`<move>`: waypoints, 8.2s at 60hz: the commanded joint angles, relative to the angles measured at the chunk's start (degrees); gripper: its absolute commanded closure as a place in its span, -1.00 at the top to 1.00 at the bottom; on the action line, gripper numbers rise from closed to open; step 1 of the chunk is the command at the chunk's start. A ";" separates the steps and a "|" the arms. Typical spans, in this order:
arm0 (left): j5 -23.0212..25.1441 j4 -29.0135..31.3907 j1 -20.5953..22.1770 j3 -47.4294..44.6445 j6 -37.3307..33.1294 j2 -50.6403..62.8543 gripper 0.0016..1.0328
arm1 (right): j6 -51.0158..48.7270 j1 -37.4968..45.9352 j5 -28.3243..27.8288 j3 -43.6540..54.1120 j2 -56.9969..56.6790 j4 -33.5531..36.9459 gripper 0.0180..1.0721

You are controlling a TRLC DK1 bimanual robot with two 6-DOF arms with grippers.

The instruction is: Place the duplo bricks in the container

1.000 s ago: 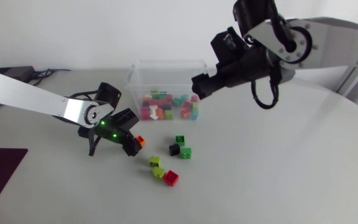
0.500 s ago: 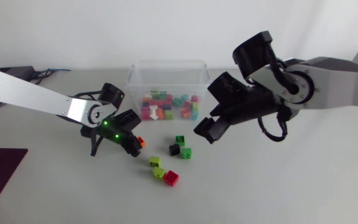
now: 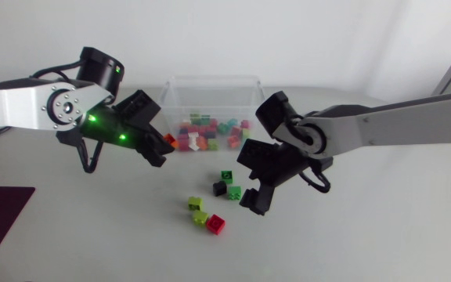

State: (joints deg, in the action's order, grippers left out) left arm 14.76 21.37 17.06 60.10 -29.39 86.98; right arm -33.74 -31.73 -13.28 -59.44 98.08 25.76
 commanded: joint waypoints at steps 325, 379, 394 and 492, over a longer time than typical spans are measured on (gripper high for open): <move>7.38 9.13 4.91 -0.51 -33.28 13.66 -0.57 | 18.00 -10.81 1.41 -6.13 2.29 9.22 0.82; 14.59 0.34 -7.92 14.61 -9.55 3.02 -0.55 | 19.59 -16.44 7.39 -19.05 19.78 17.13 0.37; 14.42 -8.45 -7.83 17.16 -0.85 6.10 -0.54 | 19.67 -16.70 7.57 -18.17 19.34 16.52 -0.71; 9.93 -0.01 4.03 -2.79 -22.56 -1.64 0.89 | 24.51 4.92 1.59 -35.31 1.41 8.78 -0.74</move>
State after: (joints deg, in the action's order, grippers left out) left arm 23.99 20.12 19.00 60.51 -46.30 85.43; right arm -10.96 -27.55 -11.29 -93.03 97.32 35.64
